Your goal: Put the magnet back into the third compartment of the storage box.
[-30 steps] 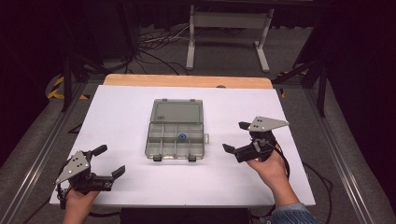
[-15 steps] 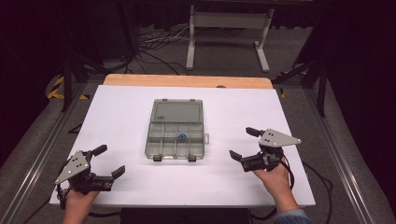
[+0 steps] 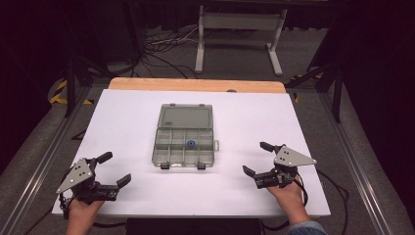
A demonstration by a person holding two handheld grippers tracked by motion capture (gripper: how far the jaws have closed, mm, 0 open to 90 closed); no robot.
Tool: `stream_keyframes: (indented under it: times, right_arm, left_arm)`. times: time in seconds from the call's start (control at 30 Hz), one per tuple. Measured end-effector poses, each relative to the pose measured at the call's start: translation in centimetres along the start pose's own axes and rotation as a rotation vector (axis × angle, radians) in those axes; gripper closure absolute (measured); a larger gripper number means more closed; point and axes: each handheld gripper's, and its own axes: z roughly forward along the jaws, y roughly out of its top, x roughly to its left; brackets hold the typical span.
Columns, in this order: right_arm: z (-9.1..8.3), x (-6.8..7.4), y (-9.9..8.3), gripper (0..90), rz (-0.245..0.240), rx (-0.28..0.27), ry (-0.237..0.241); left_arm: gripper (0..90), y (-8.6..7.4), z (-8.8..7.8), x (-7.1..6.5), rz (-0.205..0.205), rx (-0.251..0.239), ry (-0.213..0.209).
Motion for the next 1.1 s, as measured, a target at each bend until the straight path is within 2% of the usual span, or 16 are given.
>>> stream_keyframes:
  times: [0.13, 0.4, 0.57, 0.67, 0.77, 0.83, 1.1]
  right_arm:
    - [0.4, 0.5, -0.7, 1.3, -0.004, -0.005, -0.001]
    - [1.1, 0.3, -2.1, 1.0, 0.05, -0.027, -0.015]
    - [1.6, 0.0, -2.9, 0.7, 0.079, -0.016, -0.014]
    - [1.7, 0.2, -3.0, 0.7, 0.072, -0.017, -0.023]
    - [1.5, 0.2, -3.0, 0.7, 0.09, -0.054, -0.032]
    - [1.4, 0.3, -3.0, 0.8, 0.093, -0.06, -0.033]
    - [1.4, 0.0, -3.1, 0.8, 0.105, -0.052, -0.049]
  left_arm:
    - [0.2, 0.0, 0.0, 0.0, 0.001, -0.002, -0.008]
    - [0.1, -0.1, -0.1, 0.2, -0.018, -0.024, -0.025]
    - [0.1, -0.2, 0.0, 0.2, -0.024, -0.035, -0.028]
    - [0.1, -0.2, -0.1, 0.2, -0.03, -0.035, -0.028]
    - [0.1, -0.3, 0.0, 0.2, -0.044, -0.045, -0.025]
    - [0.1, -0.3, 0.0, 0.2, -0.046, -0.046, -0.024]
    - [0.1, -0.4, 0.0, 0.3, -0.044, -0.044, -0.018]
